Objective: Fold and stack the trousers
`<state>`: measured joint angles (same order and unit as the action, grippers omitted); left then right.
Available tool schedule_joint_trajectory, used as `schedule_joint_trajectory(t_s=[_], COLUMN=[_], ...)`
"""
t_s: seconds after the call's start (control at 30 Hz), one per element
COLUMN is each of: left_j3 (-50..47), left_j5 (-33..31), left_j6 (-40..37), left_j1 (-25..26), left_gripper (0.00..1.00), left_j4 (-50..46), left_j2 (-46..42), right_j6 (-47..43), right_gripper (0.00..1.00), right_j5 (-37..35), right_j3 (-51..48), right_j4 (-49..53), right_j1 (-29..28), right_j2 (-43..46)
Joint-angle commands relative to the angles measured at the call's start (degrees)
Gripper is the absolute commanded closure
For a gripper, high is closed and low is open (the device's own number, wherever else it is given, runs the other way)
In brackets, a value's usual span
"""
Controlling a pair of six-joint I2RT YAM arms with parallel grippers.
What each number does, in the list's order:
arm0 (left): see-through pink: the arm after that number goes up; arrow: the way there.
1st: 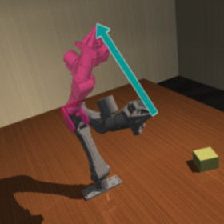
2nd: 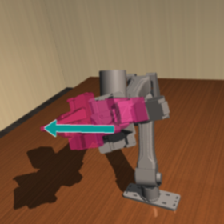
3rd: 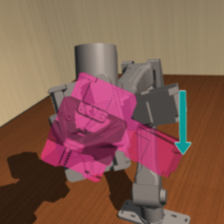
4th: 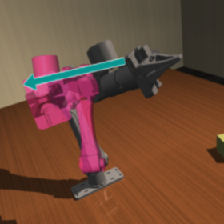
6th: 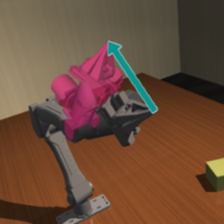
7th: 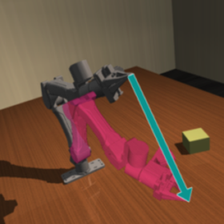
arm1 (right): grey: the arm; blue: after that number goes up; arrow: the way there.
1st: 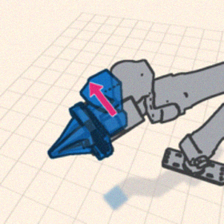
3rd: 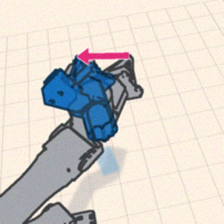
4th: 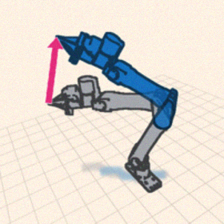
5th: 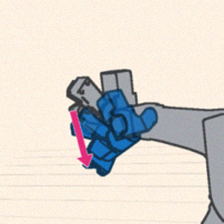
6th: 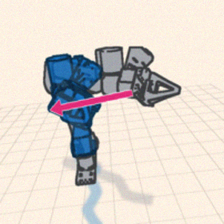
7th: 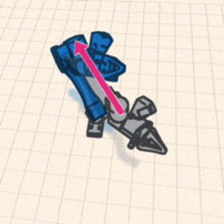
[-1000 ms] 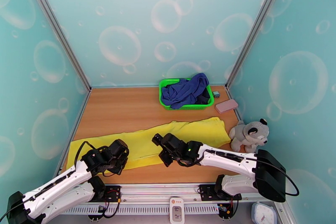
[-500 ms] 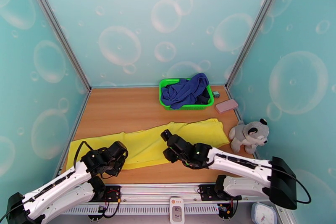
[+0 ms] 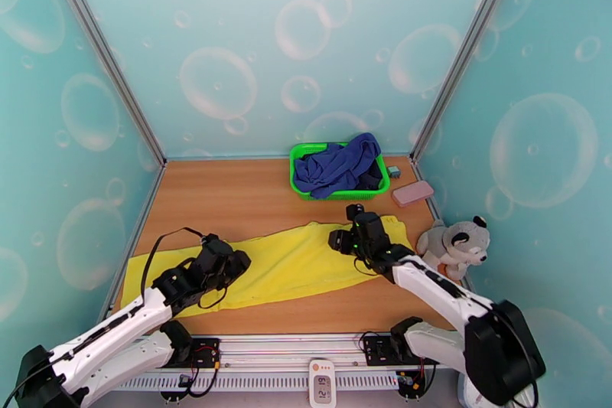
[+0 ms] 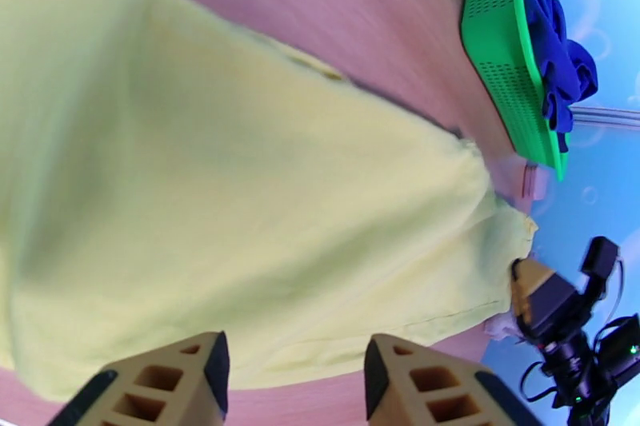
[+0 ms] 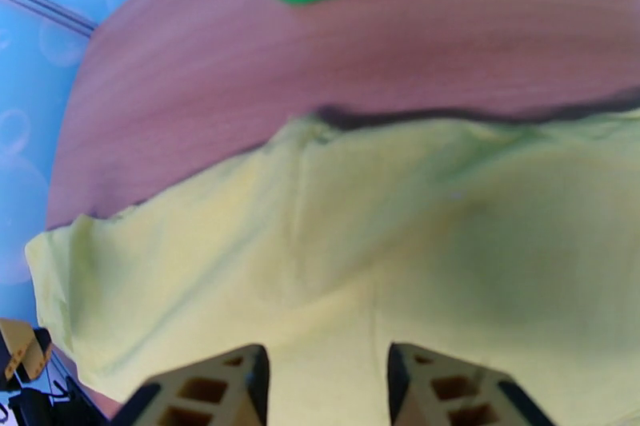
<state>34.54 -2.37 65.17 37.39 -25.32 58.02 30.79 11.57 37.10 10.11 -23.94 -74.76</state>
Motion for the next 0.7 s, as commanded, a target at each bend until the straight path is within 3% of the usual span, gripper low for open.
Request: schedule_joint_trajectory(t_s=[0.0, 0.07, 0.23, 0.4, 0.53, 0.67], left_j3=[1.98, 2.65, 2.14, -1.05, 0.76, 0.90], left_j5=[8.56, 9.06, 2.98, -1.91, -7.88, -9.20], left_j6=[-11.55, -12.94, -9.46, -6.16, -3.89, -4.86], left_j1=[-3.88, -4.58, -7.91, -16.65, -23.54, -28.86], left_gripper=[0.48, 0.49, 0.48, 0.46, 0.46, 0.47], left_j4=[10.81, 11.92, 6.54, 6.35, 0.87, 3.45], left_j2=[9.29, 14.22, 19.75, 21.53, 25.60, 27.65], right_j6=[4.90, 7.31, 9.59, 7.87, 4.99, 3.63], right_gripper=[0.57, 0.57, 0.58, 0.57, 0.55, 0.53], right_j5=[2.64, 2.15, 0.85, -1.50, -6.00, -3.22], right_j3=[2.68, 0.64, -3.62, -2.57, 0.77, 0.29], right_j4=[-0.81, -1.89, -1.40, 3.59, 9.05, 10.60], right_j1=[-2.18, -2.15, -0.38, 3.53, 6.26, 12.68], right_j2=[-3.67, -3.86, -1.44, 1.98, 5.80, 9.26])
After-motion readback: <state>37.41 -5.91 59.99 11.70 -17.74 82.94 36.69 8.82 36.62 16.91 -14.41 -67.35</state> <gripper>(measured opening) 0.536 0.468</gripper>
